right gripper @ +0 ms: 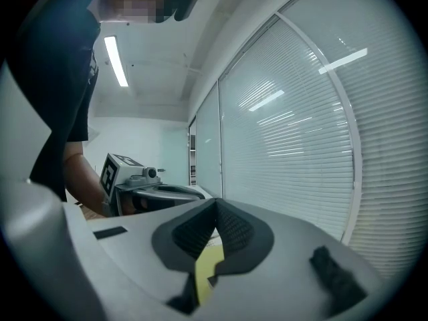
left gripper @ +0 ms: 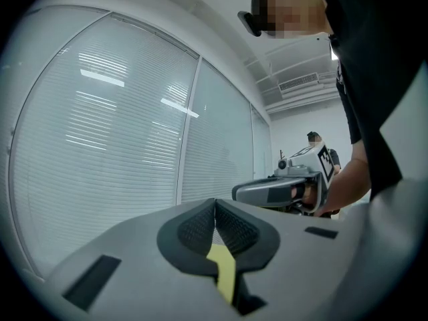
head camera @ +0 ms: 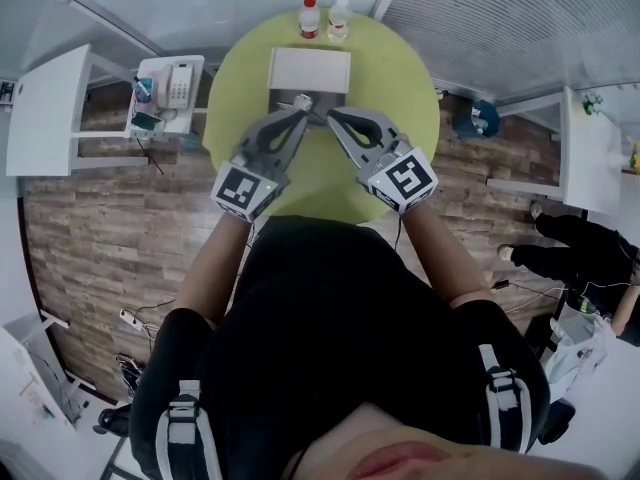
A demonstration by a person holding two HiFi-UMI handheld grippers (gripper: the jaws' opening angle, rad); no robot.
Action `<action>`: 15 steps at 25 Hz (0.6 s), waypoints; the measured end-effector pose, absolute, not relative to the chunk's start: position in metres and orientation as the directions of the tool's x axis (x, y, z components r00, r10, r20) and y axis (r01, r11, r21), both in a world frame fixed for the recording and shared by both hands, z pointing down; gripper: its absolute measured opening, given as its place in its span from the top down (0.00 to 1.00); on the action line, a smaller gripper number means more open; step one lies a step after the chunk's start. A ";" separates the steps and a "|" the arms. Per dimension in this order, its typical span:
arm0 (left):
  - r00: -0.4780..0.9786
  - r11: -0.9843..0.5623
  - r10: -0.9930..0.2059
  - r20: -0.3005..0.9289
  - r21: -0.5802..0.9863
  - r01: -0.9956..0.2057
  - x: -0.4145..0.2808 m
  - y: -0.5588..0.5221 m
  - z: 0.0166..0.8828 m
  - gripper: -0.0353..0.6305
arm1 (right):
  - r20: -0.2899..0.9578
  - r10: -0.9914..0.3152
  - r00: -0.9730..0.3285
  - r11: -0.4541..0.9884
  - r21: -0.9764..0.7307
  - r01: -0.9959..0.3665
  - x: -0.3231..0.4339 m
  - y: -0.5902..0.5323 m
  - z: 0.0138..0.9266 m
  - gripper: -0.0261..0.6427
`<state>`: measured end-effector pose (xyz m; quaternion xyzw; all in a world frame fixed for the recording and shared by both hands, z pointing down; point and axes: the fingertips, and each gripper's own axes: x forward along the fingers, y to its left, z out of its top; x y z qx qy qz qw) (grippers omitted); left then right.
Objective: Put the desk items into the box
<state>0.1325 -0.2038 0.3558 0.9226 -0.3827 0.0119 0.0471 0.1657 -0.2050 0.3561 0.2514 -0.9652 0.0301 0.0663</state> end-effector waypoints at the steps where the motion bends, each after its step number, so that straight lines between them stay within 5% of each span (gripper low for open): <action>1: 0.706 -0.701 -0.707 0.052 0.084 -0.708 0.133 -0.204 0.355 0.93 | 0.144 -0.482 -0.864 0.871 -0.023 -0.490 0.166 -0.205 0.356 0.94; 15: 0.711 -0.709 -0.700 0.070 0.054 -0.703 0.137 -0.201 0.359 0.93 | 0.152 -0.494 -0.856 0.864 -0.024 -0.502 0.175 -0.204 0.361 0.94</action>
